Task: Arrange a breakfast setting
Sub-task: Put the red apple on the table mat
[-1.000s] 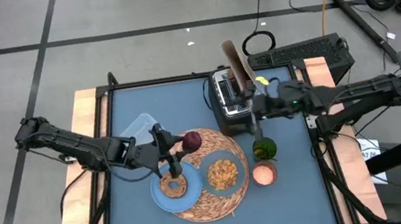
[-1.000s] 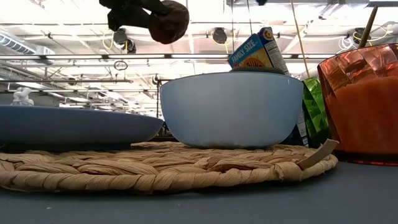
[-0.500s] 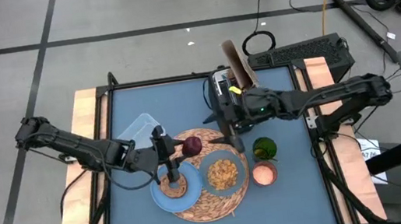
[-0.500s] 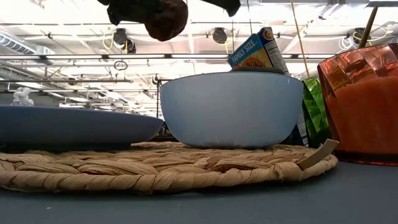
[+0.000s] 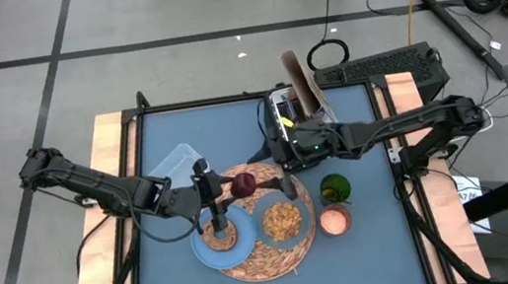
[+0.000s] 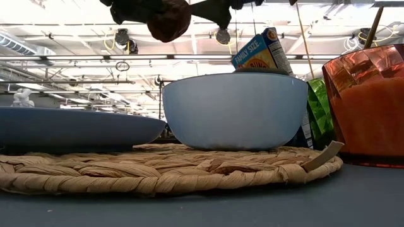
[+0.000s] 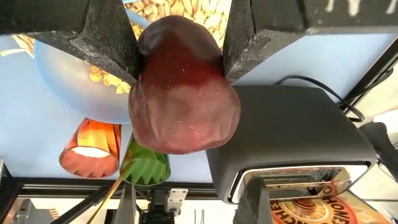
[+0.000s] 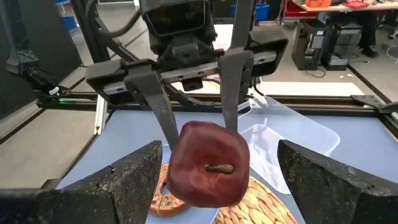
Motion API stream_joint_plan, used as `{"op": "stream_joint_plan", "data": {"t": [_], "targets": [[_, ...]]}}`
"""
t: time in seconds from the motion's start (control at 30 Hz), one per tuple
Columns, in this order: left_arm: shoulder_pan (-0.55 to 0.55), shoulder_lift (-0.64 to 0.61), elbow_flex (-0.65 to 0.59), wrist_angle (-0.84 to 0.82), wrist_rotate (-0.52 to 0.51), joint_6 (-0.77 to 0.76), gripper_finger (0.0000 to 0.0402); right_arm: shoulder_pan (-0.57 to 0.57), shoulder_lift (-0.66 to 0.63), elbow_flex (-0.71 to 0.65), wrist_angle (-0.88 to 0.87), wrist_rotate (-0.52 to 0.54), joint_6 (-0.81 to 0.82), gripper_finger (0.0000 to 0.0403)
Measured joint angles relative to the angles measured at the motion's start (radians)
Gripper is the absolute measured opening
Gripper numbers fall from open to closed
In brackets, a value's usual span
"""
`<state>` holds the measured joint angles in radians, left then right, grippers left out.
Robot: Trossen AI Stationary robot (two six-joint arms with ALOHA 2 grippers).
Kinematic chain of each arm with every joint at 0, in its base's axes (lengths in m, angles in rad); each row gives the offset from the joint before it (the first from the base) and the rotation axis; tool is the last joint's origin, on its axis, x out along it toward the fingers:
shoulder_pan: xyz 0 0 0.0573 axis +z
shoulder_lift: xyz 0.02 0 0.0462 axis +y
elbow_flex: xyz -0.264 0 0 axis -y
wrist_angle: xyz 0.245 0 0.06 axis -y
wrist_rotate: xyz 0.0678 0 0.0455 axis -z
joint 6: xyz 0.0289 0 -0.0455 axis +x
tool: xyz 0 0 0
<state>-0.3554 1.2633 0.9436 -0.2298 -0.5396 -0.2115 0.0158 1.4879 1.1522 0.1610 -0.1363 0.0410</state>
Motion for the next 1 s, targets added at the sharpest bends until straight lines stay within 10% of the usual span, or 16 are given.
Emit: {"op": "stream_joint_plan", "data": {"t": [1.0], "targets": [[0.000,0.000,0.000,0.003,0.000,-0.001,0.0209,0.020,0.089,-0.001,0.069,0.005,-0.045,0.0313]]}}
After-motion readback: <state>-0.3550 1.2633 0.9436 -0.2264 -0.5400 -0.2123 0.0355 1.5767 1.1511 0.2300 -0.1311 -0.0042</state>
